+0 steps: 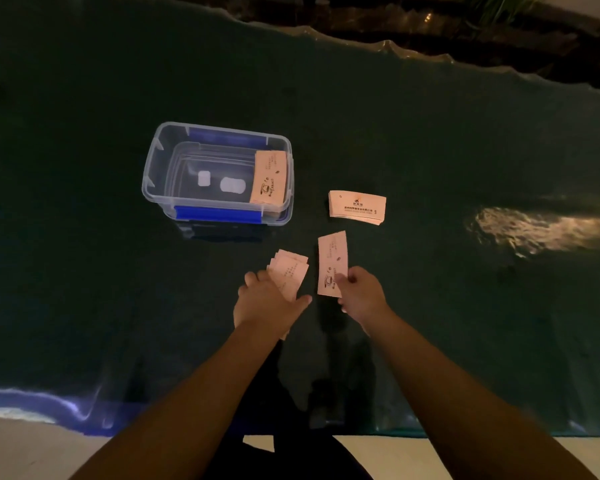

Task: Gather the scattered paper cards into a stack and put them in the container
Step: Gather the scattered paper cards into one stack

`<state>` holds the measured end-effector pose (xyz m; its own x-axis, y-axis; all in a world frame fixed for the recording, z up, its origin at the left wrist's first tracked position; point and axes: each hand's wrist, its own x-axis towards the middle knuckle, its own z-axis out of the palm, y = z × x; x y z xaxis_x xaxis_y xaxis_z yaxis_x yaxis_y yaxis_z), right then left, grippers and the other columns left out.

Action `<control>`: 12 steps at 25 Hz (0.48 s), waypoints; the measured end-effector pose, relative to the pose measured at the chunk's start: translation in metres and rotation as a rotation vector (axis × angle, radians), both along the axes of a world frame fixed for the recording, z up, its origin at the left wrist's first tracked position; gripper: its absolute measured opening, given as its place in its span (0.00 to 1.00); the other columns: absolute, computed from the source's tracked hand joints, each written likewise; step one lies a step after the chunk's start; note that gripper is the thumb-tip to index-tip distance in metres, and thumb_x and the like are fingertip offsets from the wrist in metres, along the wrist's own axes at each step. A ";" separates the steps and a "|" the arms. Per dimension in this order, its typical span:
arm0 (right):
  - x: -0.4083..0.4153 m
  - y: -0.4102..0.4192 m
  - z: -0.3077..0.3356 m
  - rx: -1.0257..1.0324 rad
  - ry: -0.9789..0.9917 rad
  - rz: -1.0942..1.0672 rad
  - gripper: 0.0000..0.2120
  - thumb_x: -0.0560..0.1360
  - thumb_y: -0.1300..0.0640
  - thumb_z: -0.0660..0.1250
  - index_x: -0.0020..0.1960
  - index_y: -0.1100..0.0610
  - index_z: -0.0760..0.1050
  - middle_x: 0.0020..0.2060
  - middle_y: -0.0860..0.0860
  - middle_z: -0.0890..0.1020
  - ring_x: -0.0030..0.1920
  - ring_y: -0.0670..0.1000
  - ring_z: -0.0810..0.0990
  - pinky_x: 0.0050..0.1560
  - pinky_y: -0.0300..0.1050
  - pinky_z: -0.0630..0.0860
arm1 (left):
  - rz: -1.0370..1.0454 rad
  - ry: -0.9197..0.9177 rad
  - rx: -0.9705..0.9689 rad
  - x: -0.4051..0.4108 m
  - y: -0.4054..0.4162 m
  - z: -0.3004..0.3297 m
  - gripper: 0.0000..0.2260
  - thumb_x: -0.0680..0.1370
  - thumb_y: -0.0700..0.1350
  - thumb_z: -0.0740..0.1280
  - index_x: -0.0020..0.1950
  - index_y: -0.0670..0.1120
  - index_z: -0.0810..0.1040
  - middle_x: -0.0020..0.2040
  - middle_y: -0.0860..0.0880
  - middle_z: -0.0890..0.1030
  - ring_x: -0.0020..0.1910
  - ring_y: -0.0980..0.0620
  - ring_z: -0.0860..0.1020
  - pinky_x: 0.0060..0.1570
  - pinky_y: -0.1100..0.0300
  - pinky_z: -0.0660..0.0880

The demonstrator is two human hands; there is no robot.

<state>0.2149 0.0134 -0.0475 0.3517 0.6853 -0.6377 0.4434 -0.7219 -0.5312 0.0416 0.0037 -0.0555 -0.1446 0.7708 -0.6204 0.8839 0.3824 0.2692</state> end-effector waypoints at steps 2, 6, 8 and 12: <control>-0.003 -0.018 0.013 -0.006 0.185 -0.113 0.06 0.85 0.53 0.64 0.56 0.53 0.77 0.56 0.51 0.84 0.49 0.52 0.85 0.42 0.46 0.82 | 0.069 -0.112 0.010 -0.005 -0.001 0.003 0.40 0.75 0.68 0.65 0.78 0.43 0.64 0.74 0.41 0.69 0.71 0.40 0.72 0.64 0.45 0.74; -0.031 -0.041 0.026 -0.051 0.449 -0.124 0.05 0.84 0.54 0.66 0.58 0.53 0.78 0.52 0.49 0.86 0.50 0.51 0.86 0.40 0.41 0.80 | 0.230 -0.378 0.090 -0.022 0.000 0.007 0.24 0.84 0.56 0.57 0.68 0.39 0.76 0.66 0.36 0.78 0.64 0.35 0.76 0.60 0.42 0.73; -0.045 -0.044 0.021 -0.080 0.456 -0.086 0.06 0.83 0.54 0.66 0.58 0.54 0.78 0.51 0.49 0.87 0.51 0.51 0.86 0.43 0.43 0.81 | 0.289 -0.450 0.023 -0.026 0.004 0.010 0.25 0.85 0.57 0.54 0.66 0.39 0.78 0.64 0.36 0.80 0.62 0.35 0.78 0.61 0.41 0.75; -0.065 -0.042 0.004 -0.068 0.257 -0.036 0.07 0.80 0.52 0.71 0.50 0.56 0.78 0.47 0.50 0.86 0.47 0.51 0.85 0.47 0.50 0.84 | 0.340 -0.417 -0.148 -0.024 0.010 0.013 0.20 0.83 0.60 0.58 0.61 0.46 0.78 0.54 0.45 0.82 0.45 0.49 0.82 0.38 0.54 0.77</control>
<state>0.1499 -0.0291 -0.0437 0.1957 0.6275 -0.7536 0.2735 -0.7729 -0.5726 0.0173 0.0137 -0.0428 -0.0888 0.6240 -0.7764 0.5345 0.6876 0.4914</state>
